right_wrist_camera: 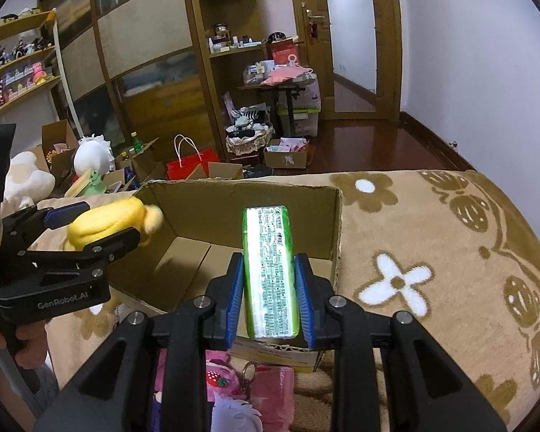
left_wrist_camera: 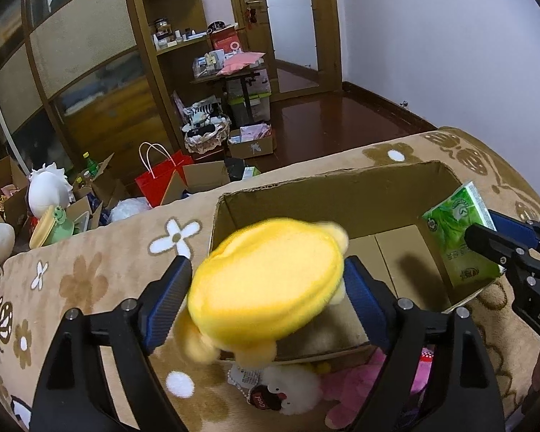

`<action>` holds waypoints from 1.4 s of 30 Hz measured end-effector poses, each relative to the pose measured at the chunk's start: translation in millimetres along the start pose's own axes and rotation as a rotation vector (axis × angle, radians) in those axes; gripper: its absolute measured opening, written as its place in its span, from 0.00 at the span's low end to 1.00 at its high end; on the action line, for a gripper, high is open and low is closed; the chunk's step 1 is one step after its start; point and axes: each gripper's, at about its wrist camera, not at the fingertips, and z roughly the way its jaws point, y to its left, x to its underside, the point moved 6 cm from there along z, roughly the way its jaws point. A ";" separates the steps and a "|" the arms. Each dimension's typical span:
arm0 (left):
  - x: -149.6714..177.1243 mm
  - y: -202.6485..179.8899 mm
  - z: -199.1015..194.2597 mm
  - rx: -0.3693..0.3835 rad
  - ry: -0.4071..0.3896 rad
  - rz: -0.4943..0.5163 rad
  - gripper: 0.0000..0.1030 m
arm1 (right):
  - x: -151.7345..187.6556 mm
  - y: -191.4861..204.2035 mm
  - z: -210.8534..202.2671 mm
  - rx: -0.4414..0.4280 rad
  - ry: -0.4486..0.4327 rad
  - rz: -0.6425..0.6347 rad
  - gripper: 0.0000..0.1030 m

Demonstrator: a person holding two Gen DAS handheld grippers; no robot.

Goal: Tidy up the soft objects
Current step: 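Carry the yellow plush and green tissue pack over the box and release both, then move both tools back toward the remaining toys in front of the box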

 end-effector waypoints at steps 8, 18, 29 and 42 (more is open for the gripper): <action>-1.7 2.7 -4.2 -0.017 -0.012 -0.004 0.91 | 1.0 0.0 -0.7 0.000 -0.001 0.002 0.34; -6.1 12.0 -23.4 -0.034 -0.029 -0.031 0.98 | -2.4 -0.4 -24.5 0.024 -0.057 0.045 0.77; -1.5 12.7 -66.2 -0.011 -0.037 -0.015 0.99 | -2.9 6.3 -67.6 0.049 -0.113 0.072 1.00; 22.7 12.5 -116.3 0.038 0.045 -0.014 0.99 | 19.1 17.3 -106.9 0.056 -0.072 0.071 1.00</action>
